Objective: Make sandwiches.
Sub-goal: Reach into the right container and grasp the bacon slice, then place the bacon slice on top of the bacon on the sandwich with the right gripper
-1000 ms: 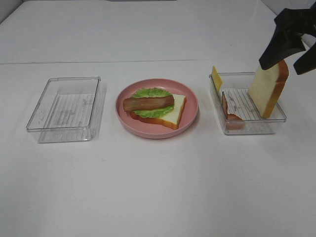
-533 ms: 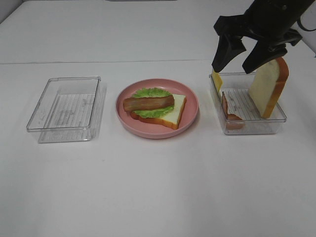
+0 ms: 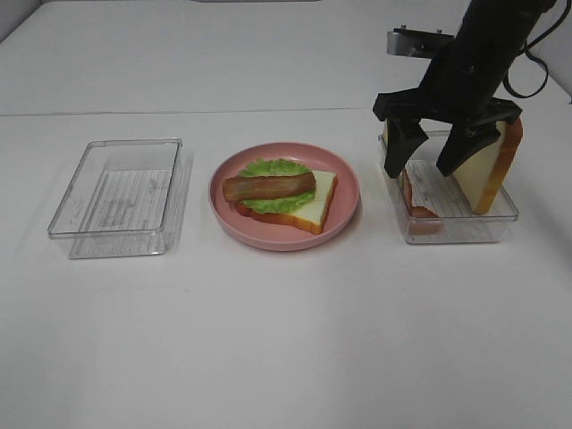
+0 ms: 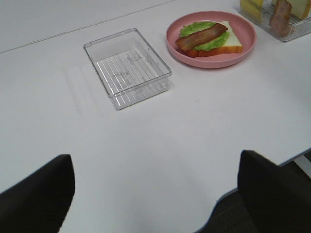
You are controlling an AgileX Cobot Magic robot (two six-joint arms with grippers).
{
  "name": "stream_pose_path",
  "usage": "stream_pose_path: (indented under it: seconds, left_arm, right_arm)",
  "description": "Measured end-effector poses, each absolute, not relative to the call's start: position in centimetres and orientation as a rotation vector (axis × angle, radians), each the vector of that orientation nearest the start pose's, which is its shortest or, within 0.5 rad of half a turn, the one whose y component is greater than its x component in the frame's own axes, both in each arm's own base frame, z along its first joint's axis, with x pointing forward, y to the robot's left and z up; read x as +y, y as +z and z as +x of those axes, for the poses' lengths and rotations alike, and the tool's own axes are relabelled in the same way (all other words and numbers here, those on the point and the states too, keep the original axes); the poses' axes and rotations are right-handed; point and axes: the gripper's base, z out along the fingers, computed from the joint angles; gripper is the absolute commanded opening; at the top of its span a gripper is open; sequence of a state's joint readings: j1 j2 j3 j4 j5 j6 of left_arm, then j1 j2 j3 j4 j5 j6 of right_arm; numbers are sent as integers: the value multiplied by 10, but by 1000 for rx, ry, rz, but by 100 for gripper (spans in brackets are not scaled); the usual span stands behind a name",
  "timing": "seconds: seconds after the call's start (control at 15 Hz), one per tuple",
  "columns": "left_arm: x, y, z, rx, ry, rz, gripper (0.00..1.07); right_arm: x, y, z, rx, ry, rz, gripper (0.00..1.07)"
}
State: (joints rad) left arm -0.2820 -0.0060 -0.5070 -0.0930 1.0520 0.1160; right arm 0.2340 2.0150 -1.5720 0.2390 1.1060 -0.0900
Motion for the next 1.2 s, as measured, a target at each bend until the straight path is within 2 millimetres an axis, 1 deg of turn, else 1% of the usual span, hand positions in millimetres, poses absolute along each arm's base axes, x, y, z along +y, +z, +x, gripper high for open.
stream_pose_path:
  seconds: [0.13, 0.27, 0.33, 0.53, 0.67, 0.73, 0.93, 1.13, 1.2]
  left_arm:
    - [-5, 280, -8, 1985, -216, 405, 86]
    - [-5, 280, -8, 1985, -216, 405, 86]
    - [-5, 280, -8, 1985, -216, 405, 86]
    - [-5, 280, -8, 1985, -216, 405, 86]
    - [-5, 280, -8, 1985, -216, 405, 86]
    - [-5, 280, -8, 1985, -216, 405, 86]
    - [-5, 280, -8, 1985, -216, 405, 86]
    - [-5, 280, -8, 1985, -216, 405, 86]
    - [-5, 280, -8, 1985, -216, 405, 86]
  right_arm:
    - [114, 193, 399, 3018, 338, -333, 66]
    - [115, 186, 402, 3015, 335, -326, 60]
    - [115, 183, 403, 3017, 334, -322, 54]
    - [115, 176, 405, 3021, 331, -318, 33]
    - [116, 176, 406, 3016, 331, -317, 12]
    - [116, 176, 406, 3014, 331, -316, 0]
    - [116, 176, 406, 3014, 331, -316, 0]
    - [115, 181, 405, 3002, 328, -319, 0]
    - [114, 196, 402, 2969, 329, -323, 0]
